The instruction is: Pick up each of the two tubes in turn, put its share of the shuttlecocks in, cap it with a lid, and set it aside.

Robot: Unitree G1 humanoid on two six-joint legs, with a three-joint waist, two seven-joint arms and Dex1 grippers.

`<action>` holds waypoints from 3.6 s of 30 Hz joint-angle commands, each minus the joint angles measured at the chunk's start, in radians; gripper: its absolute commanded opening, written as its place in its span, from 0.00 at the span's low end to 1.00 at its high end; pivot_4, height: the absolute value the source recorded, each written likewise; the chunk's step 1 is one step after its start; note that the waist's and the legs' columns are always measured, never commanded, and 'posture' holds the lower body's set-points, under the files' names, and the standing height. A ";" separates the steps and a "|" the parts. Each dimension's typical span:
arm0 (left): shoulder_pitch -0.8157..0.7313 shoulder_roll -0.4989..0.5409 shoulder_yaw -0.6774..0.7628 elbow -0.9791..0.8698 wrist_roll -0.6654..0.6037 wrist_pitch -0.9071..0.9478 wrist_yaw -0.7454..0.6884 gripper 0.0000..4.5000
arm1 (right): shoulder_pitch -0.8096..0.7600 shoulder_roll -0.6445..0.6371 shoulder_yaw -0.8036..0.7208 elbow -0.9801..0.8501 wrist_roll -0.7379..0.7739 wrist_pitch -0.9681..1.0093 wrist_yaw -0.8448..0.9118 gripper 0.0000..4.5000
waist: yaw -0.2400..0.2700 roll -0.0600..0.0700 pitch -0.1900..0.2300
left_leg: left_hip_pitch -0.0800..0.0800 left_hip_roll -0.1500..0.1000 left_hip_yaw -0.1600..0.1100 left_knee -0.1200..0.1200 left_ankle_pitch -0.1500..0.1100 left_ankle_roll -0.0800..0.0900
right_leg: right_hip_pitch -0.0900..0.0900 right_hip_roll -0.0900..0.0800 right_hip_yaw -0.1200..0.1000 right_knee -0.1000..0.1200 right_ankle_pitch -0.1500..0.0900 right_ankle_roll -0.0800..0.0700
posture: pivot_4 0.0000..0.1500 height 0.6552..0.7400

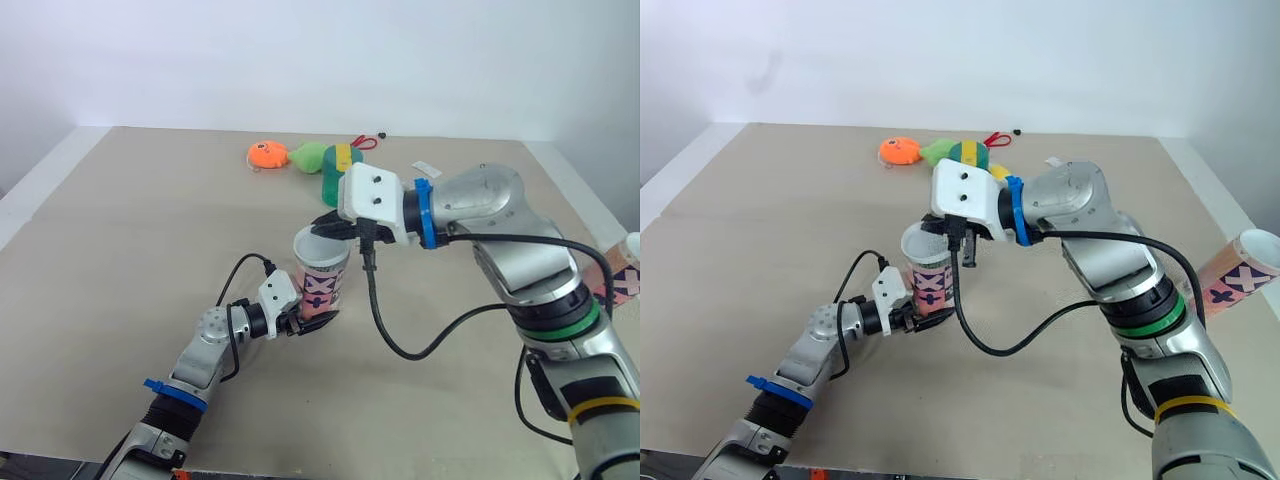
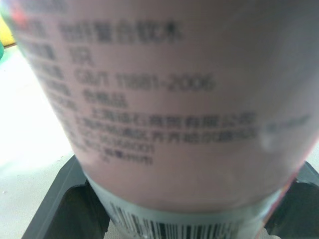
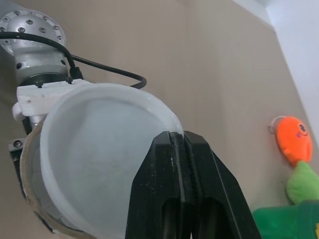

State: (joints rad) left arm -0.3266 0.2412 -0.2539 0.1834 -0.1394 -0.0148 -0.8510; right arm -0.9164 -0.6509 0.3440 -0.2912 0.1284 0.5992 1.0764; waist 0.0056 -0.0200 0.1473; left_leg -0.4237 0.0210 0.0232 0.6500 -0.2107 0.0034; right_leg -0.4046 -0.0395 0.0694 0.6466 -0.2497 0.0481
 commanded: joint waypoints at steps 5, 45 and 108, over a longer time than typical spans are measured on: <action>0.034 -0.003 -0.046 0.060 0.031 0.051 -0.007 0.72 | 0.082 -0.008 0.024 -0.085 -0.032 -0.030 -0.015 0.01 | 0.000 0.001 -0.001 | 0.000 0.000 0.000 0.000 0.000 0.000 | 0.000 0.000 0.000 0.000 0.000 0.000 | 1.00 1.00; 0.041 0.005 -0.046 0.053 0.033 0.057 -0.016 0.72 | 0.350 0.125 0.150 0.053 -0.368 -0.396 -0.091 0.01 | -0.002 -0.006 -0.041 | 0.026 0.007 0.004 -0.016 -0.004 -0.006 | 0.013 -0.004 -0.004 -0.001 -0.011 -0.002 | 1.00 1.00; 0.033 -0.003 -0.049 0.063 0.034 0.067 -0.030 0.72 | -0.124 -0.051 -0.080 0.004 0.047 0.127 0.091 0.01 | 0.008 0.000 -0.011 | 0.001 0.005 -0.002 -0.023 -0.005 -0.009 | 0.001 -0.038 -0.069 -0.018 -0.005 -0.005 | 1.00 1.00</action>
State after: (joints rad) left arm -0.3262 0.2346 -0.2611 0.1660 -0.1384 0.0049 -0.8809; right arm -1.0049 -0.6942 0.2744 -0.2831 0.1605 0.7116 1.1568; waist 0.0132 -0.0200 0.1368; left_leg -0.4224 0.0261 0.0215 0.6276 -0.2161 -0.0052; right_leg -0.4039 -0.0775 0.0006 0.6286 -0.2542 0.0427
